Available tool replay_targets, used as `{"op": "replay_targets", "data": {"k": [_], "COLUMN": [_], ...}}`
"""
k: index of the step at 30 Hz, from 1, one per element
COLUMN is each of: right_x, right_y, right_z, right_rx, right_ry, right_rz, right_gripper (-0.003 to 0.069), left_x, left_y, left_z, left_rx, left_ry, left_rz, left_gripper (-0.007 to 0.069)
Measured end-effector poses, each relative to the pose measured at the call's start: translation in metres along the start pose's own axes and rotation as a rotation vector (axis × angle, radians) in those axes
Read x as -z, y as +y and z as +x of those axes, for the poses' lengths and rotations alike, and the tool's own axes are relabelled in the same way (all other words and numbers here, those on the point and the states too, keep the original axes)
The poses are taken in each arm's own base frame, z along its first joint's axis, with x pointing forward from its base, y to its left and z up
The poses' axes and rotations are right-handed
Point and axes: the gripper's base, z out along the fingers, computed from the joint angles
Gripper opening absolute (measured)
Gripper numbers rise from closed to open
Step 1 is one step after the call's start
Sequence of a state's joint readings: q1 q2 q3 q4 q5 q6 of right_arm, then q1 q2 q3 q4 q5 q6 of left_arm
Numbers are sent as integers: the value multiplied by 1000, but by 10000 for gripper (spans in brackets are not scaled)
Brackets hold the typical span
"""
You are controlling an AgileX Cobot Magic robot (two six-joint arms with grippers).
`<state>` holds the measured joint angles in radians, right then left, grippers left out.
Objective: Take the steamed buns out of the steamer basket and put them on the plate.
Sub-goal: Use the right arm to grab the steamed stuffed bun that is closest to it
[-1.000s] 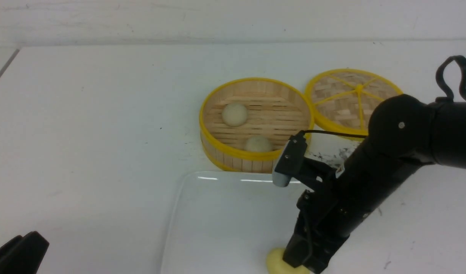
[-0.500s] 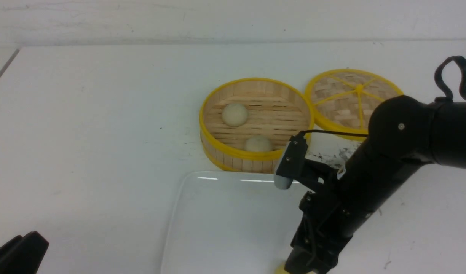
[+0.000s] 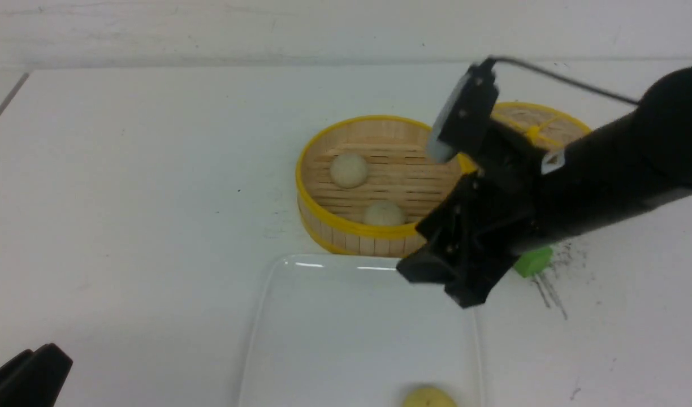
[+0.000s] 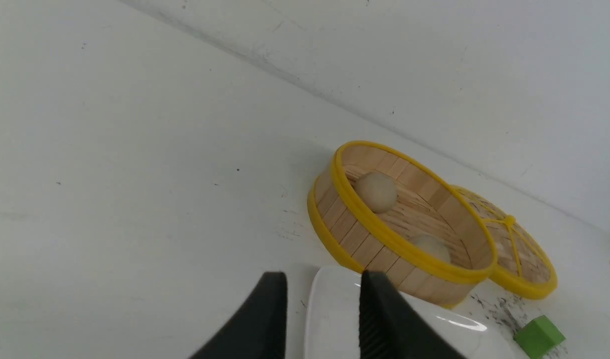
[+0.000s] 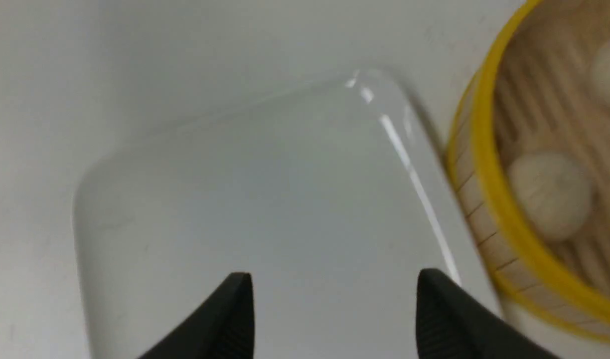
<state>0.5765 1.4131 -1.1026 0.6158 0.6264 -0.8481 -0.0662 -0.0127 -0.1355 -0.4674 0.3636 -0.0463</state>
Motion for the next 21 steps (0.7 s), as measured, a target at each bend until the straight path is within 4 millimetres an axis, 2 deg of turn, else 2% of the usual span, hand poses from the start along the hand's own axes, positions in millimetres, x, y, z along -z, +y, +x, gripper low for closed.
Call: {"op": "replay_targets", "data": {"k": [1,2,4,7,12,16,21], "right_x": [0,18,34,47,39,31,15], "right_y": [0,2,5,6,-2,-10,-38], "right_z": [0,-8,-13,-16,-14,-19,-37], "right_rx": [0,16,23,23,-4,-44,-155], "right_ry": [-2,-63,-114,-146,-105,-99,-96], "right_rz": [2,42,80,119,164,189,213], "right_gripper": [435,433,424,399,353,348,347], "left_x": [0,0,0,0,0,0,0], "left_y": [0,0,0,0,0,0,0], "left_z": [0,0,0,0,0,0,3], "left_rx": [0,0,0,0,0,0,0], "left_ry": [0,0,0,0,0,0,30], "left_rz": [0,0,0,0,0,0,-1], "left_gripper": [241,241,241,241,241,241,241]}}
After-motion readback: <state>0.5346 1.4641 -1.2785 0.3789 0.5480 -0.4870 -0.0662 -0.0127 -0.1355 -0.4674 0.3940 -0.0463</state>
